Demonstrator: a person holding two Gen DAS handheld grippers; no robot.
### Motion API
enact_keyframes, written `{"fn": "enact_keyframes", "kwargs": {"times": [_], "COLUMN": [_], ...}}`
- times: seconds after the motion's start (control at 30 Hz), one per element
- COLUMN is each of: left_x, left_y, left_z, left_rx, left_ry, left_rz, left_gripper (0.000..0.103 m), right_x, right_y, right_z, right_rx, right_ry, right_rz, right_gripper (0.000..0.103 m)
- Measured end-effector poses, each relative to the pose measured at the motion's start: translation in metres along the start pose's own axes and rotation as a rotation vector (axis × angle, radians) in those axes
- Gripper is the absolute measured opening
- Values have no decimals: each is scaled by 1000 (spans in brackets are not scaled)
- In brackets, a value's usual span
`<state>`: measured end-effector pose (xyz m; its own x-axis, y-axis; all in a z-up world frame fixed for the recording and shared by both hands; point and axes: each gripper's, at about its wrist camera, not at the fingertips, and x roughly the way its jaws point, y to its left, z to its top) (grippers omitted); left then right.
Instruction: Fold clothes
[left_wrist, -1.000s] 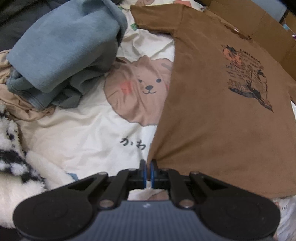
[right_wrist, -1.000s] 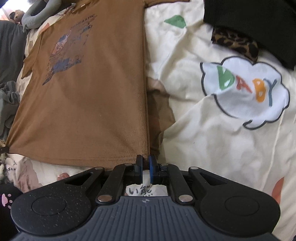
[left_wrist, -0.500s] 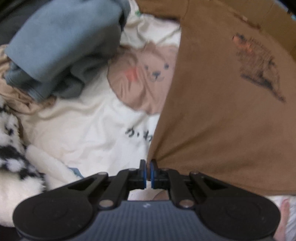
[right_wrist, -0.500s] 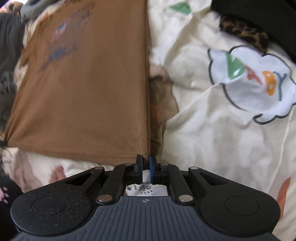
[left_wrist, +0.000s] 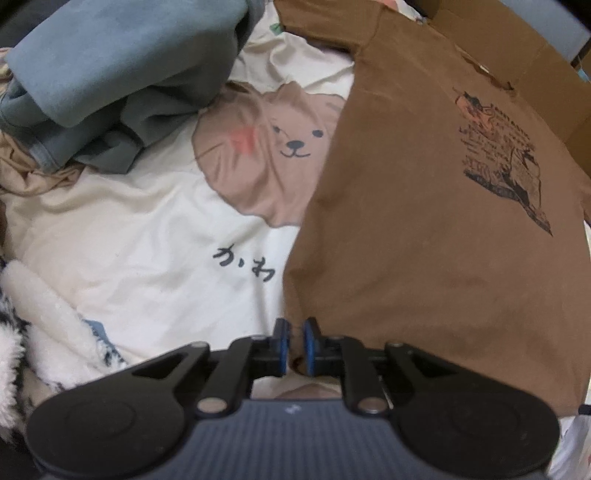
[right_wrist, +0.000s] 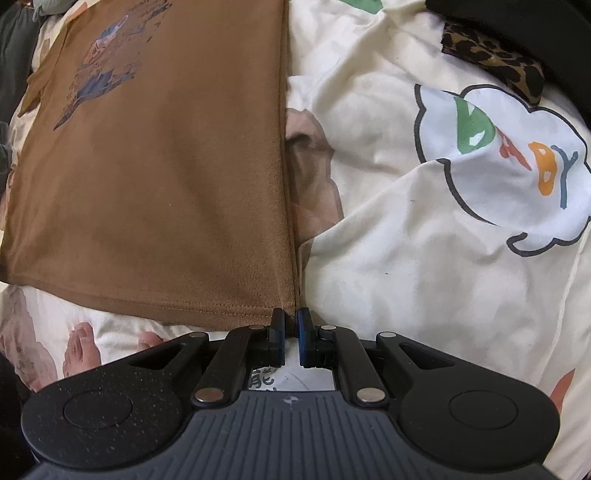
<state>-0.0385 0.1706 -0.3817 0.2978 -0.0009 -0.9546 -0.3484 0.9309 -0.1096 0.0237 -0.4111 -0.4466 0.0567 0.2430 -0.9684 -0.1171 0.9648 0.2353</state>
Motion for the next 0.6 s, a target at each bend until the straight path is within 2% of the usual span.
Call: {"fn": "enact_keyframes", "kwargs": {"times": [0.2, 0.33, 0.53, 0.6], "left_x": [13, 21, 32, 32], "left_y": [-16, -30, -35, -36], "left_z": [-5, -7, -6, -7], "left_rx": [-14, 41, 21, 23], "left_ry": [-13, -4, 2, 3], "left_rz": [-24, -61, -63, -62], "left_gripper": [11, 11, 11, 16], "right_x": [-1, -1, -2, -2], "right_y": [3, 4, 1, 1], "right_z": [0, 1, 1, 1], "right_rx": [-9, -6, -11, -10], "right_ry": [5, 5, 8, 9], "right_rz": [-6, -5, -5, -5], "right_gripper": [4, 4, 4, 5]}}
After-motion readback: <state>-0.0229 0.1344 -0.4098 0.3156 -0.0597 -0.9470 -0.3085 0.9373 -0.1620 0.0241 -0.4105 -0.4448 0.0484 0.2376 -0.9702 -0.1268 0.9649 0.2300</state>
